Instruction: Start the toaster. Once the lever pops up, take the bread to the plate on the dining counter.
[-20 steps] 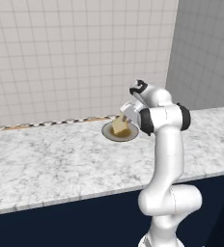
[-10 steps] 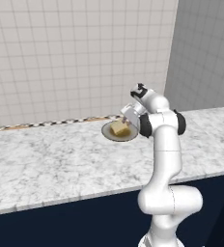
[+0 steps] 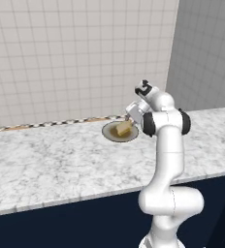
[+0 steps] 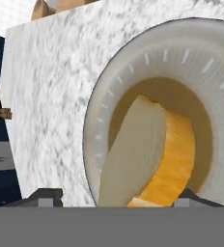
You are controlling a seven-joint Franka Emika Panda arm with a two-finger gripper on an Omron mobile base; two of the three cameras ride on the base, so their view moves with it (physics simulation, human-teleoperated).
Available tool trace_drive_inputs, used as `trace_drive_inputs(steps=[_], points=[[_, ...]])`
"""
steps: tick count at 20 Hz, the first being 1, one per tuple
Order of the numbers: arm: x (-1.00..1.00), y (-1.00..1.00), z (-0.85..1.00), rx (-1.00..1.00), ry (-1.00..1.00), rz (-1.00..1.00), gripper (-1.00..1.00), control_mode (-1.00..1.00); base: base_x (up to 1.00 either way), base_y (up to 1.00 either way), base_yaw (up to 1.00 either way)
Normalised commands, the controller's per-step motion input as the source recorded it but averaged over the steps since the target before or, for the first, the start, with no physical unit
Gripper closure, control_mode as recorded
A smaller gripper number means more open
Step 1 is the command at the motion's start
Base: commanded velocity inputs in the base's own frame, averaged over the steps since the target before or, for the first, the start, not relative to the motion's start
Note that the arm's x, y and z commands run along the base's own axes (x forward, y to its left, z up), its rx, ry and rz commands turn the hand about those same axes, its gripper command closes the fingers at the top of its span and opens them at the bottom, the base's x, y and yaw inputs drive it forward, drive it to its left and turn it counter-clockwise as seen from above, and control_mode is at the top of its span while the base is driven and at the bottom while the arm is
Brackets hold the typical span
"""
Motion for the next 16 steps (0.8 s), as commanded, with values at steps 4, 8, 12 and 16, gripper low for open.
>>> trace_drive_inputs(steps=[4, 8, 12, 16], points=[[-0.61, -0.02, 0.64, -0.07, -0.21, 0.00, -1.00, -1.00, 0.00, 0.00, 0.00], [-0.94, 0.05, 0.58, -0.19, -0.32, 0.00, -1.00, -1.00, 0.00, 0.00, 0.00], [-0.99, 0.15, 0.36, -0.20, -0.32, 0.00, -1.00, -1.00, 0.00, 0.00, 0.00], [-1.00, 0.28, 0.55, -0.25, -0.39, 0.00, -1.00, -1.00, 0.00, 0.00, 0.00]])
